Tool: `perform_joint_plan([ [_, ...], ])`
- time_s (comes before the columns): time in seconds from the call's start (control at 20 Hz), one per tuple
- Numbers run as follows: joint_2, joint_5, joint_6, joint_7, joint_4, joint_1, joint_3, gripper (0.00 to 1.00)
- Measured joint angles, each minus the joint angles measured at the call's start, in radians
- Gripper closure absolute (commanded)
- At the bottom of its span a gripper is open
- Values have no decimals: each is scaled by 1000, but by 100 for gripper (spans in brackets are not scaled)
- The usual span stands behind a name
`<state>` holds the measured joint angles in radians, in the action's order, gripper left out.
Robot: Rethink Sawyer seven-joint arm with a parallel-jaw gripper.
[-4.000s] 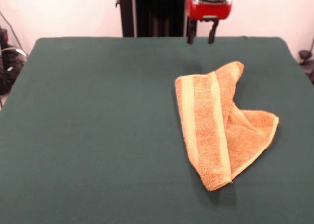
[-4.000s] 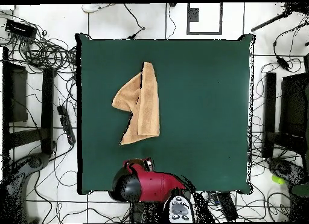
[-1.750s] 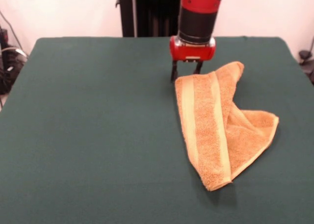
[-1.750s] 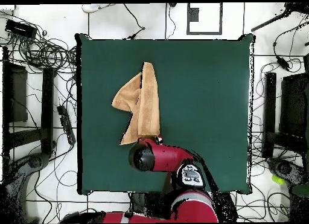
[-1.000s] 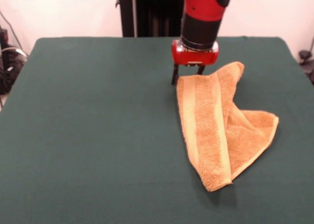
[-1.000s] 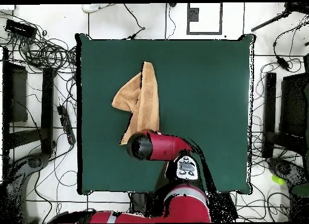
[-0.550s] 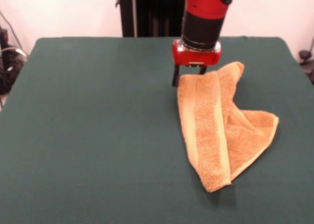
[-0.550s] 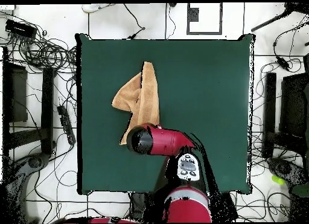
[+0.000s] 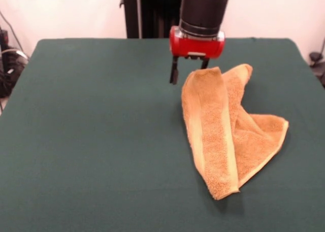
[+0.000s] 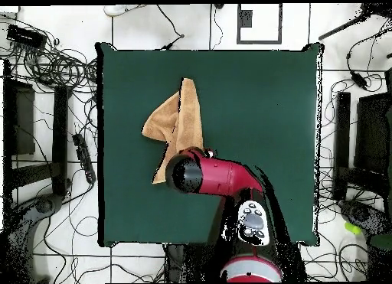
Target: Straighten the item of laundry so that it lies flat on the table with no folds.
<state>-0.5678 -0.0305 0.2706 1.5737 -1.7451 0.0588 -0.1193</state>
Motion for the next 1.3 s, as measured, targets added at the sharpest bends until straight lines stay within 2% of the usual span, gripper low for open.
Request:
perform_joint_plan([
  [0.3,-26,0,-4,0,4,10,0,0],
  [0.6,-11,0,-31,0,10,2,1,0],
  [1.0,27,0,-63,0,11,-13,0,0],
  [1.3,84,0,-147,0,14,-24,-7,0],
])
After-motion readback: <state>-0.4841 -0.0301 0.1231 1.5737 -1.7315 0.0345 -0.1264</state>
